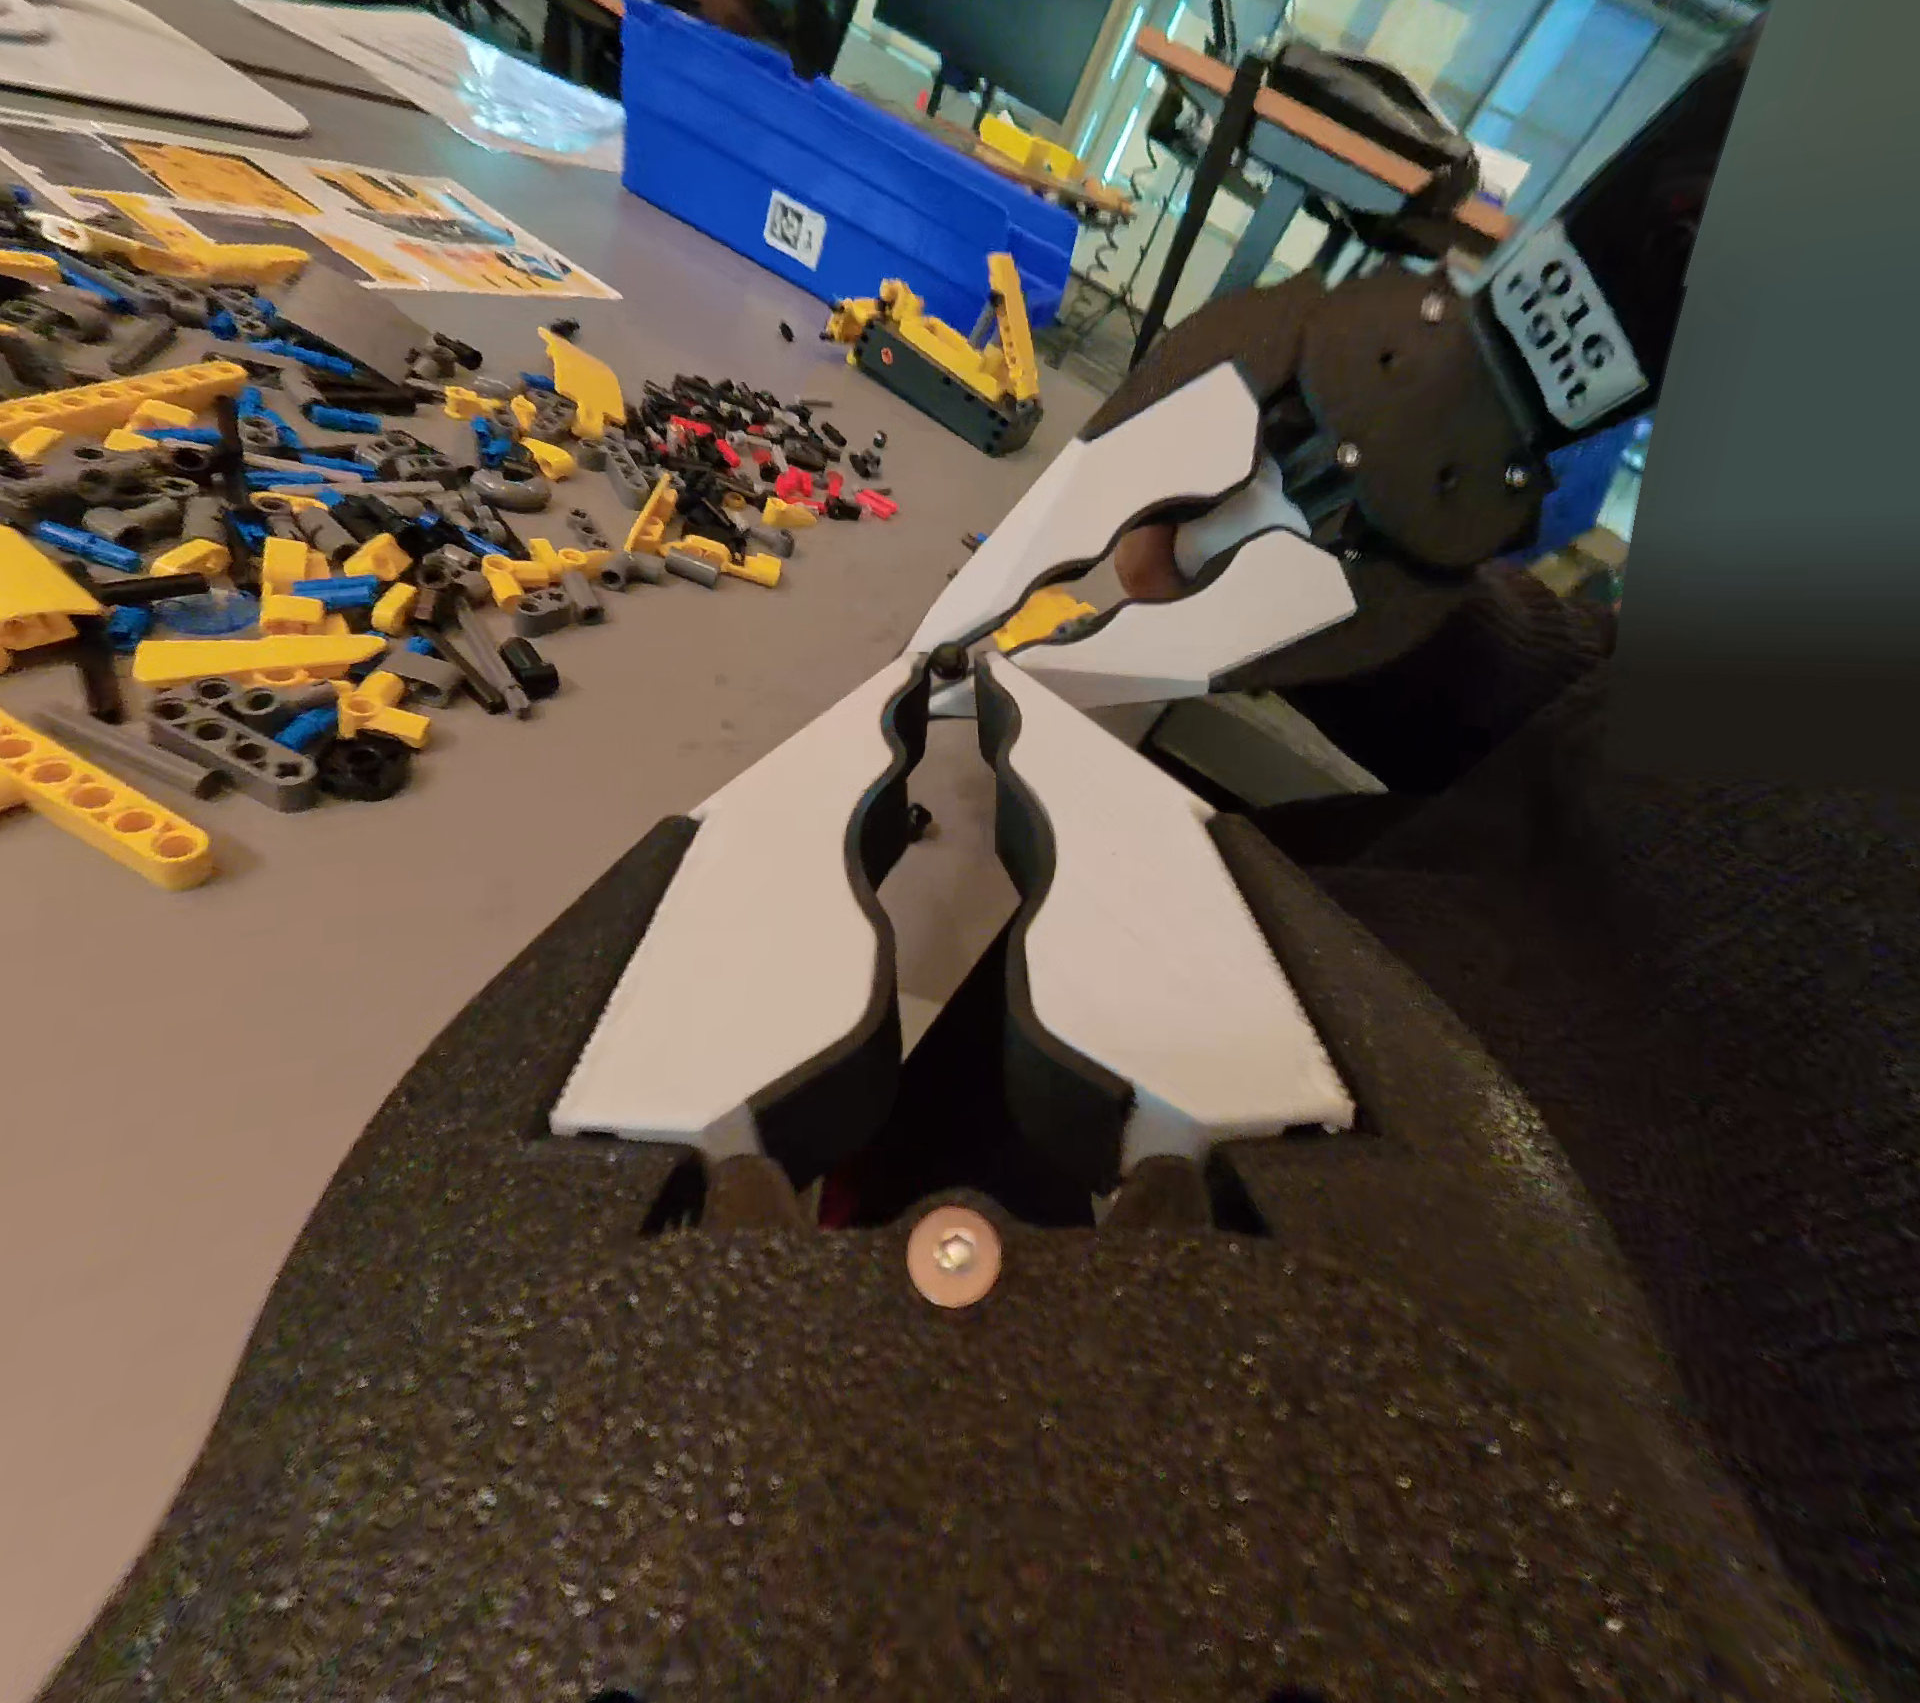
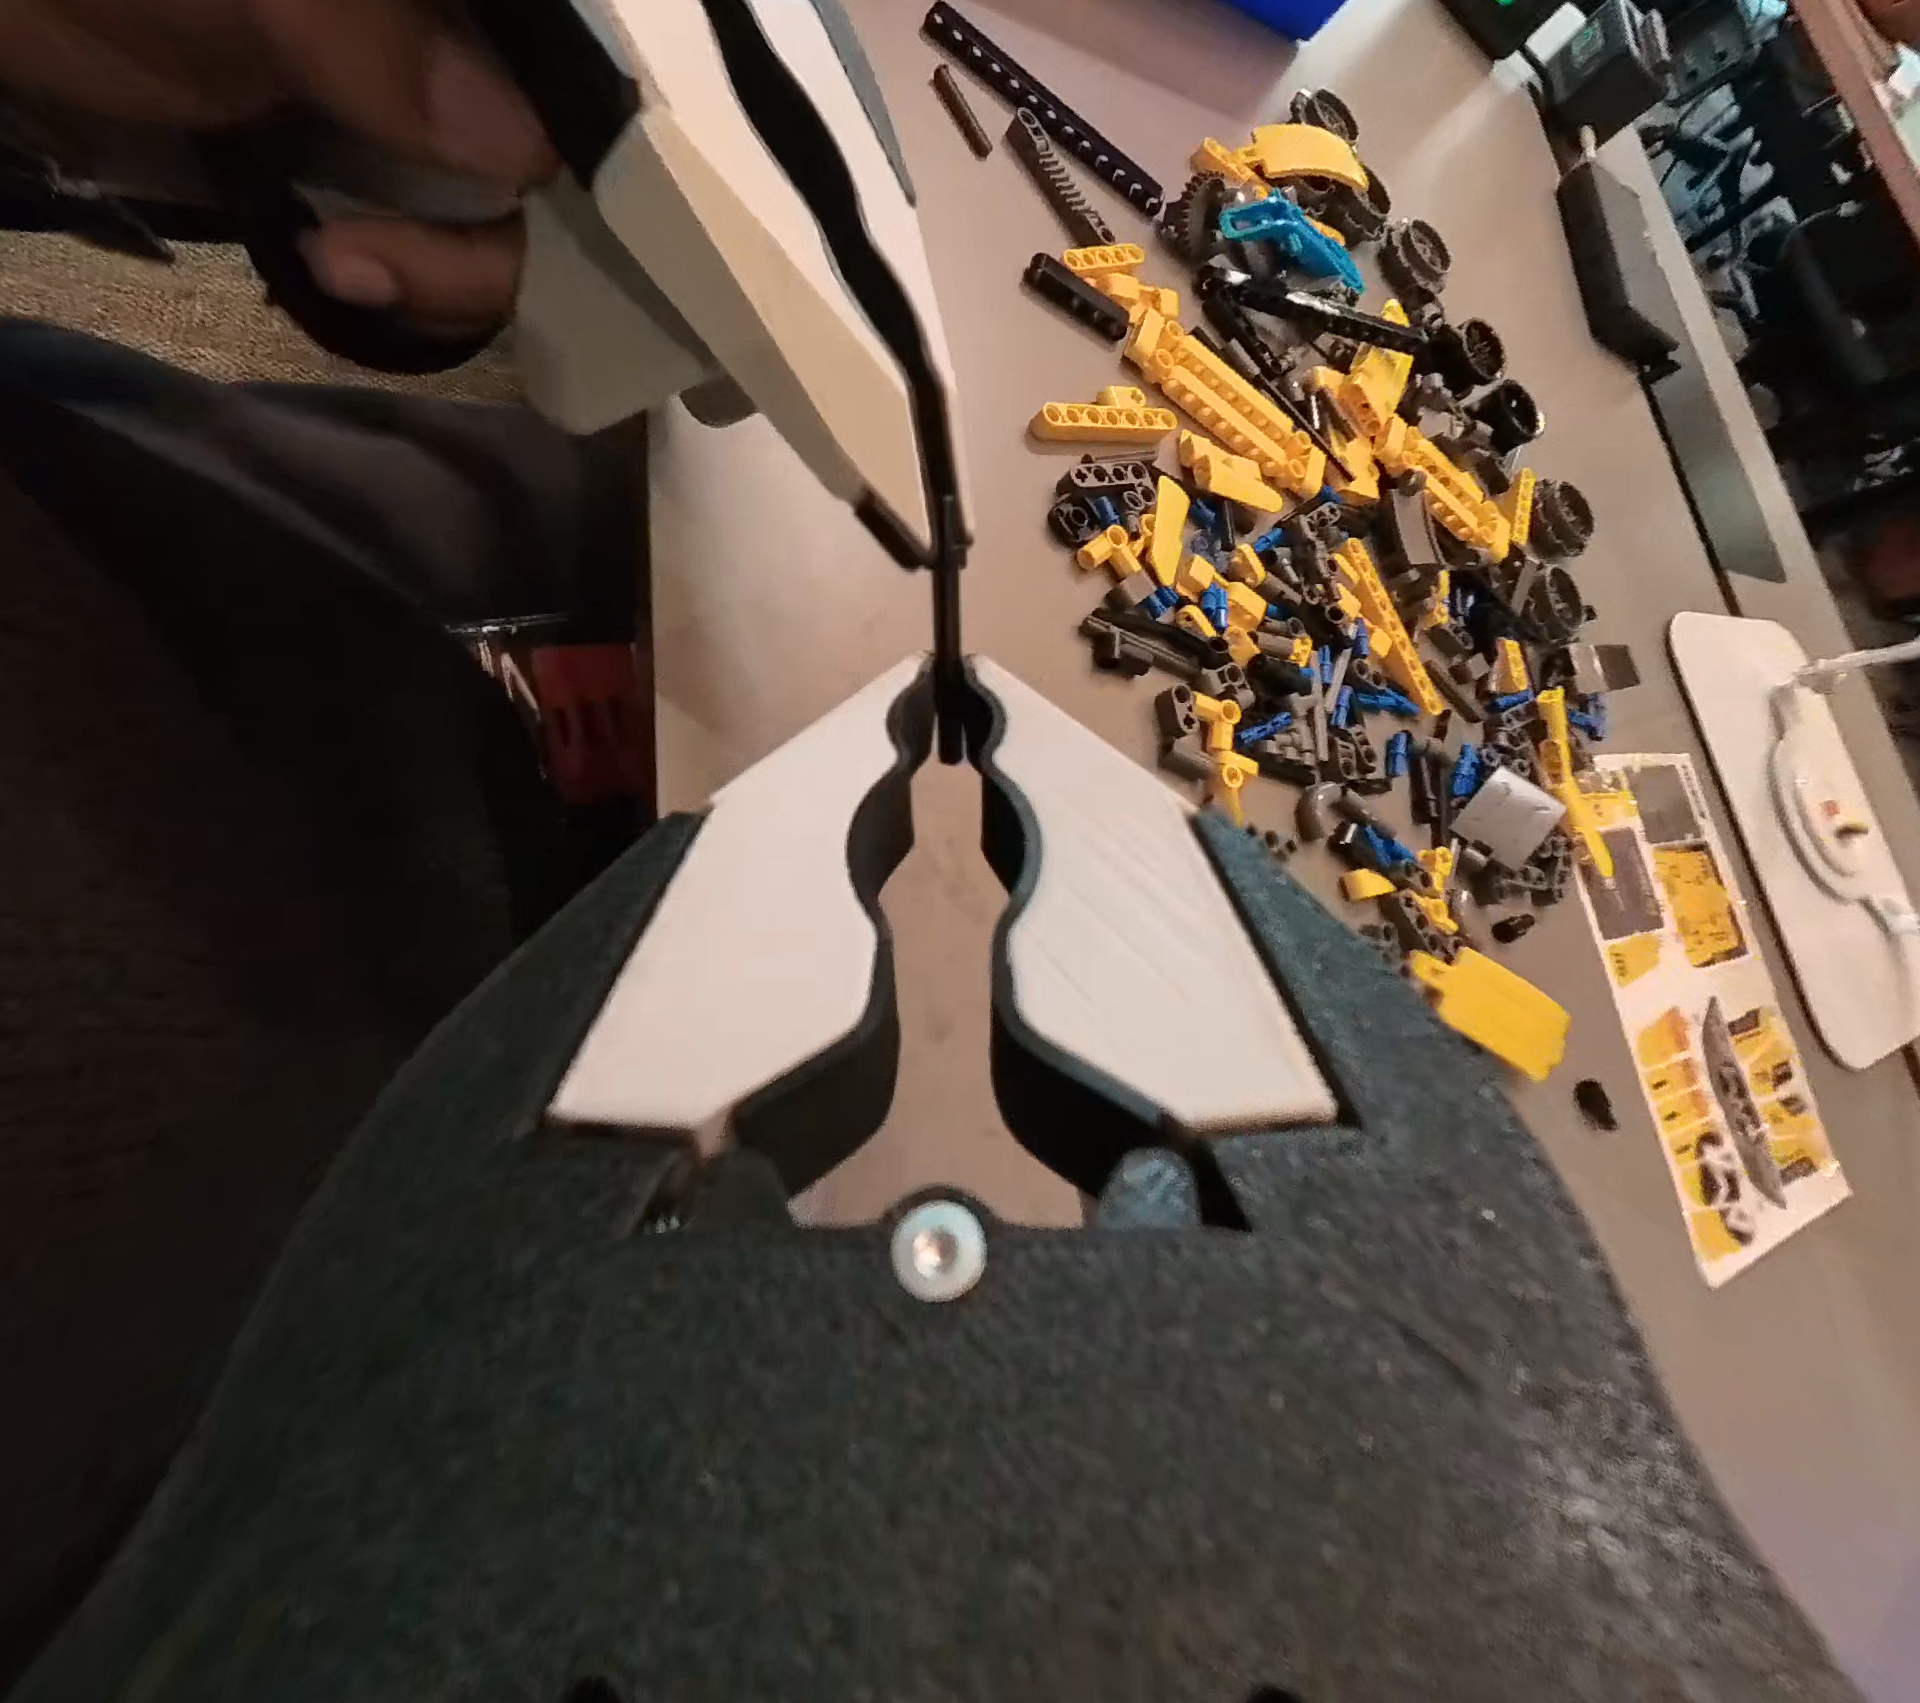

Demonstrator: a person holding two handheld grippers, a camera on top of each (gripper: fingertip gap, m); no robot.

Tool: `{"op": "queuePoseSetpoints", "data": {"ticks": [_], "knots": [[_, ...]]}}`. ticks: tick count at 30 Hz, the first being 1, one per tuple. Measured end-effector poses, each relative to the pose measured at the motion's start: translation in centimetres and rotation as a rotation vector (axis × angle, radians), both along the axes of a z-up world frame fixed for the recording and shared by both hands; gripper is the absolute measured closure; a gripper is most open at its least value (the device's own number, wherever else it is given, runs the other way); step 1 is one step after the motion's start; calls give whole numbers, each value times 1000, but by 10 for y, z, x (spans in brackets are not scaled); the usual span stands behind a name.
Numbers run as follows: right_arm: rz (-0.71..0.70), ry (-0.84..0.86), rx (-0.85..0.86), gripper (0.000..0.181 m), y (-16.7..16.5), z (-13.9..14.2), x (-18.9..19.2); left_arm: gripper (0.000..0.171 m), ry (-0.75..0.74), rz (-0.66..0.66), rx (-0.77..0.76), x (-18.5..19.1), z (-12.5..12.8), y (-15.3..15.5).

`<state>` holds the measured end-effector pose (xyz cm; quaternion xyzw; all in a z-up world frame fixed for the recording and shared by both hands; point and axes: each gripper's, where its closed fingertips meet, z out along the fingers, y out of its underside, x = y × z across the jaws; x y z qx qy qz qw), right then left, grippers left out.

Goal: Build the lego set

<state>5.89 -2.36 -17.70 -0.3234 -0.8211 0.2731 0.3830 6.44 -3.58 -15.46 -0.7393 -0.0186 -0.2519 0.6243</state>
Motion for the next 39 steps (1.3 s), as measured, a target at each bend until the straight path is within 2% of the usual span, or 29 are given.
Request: {"op": "queuePoseSetpoints", "data": {"ticks": [1,2,3,6,9,12,16,18,20,26,27,29,31,32,35,39], "knots": [[-21,-5,-25,177,2,-1,-1,157,-16,30,25,-5,4,0],[-43,-8,-66,177,4,0,-3,140,-35,71,56,-12,9,0],[-63,-6,-129,177,6,3,-4,131,-52,100,84,-18,13,-2],[-82,0,-466,177,2,25,-6,131,-59,115,124,-22,18,-5],[26,-16,-856,177,-18,56,-5,131,-90,47,190,-8,29,-5],[102,-42,-1010,177,-34,67,-4,131,-143,0,295,1,46,-14],[152,-119,-1005,177,-52,56,0,132,-225,-82,400,1,65,-35],[176,-118,-1015,177,-58,58,2,136,-232,-84,371,-3,60,-36],[205,-117,-1041,178,-62,63,5,148,-236,-113,348,-1,56,-36],[228,-142,-1052,177,-69,62,5,163,-310,-192,359,7,58,-39],[225,-141,-1043,177,-69,60,5,168,-303,-193,359,7,57,-39],[218,-136,-1023,175,-68,58,4,168,-270,-161,362,5,57,-39],[179,-139,-964,155,-61,51,1,168,-232,-102,372,-2,58,-40],[153,-134,-924,153,-55,47,0,168,-207,-70,363,-6,56,-39],[118,-92,-843,153,-38,53,-1,168,-103,11,263,-14,39,-31],[128,-118,-761,155,-30,59,1,168,28,19,138,-5,19,-20]]}}
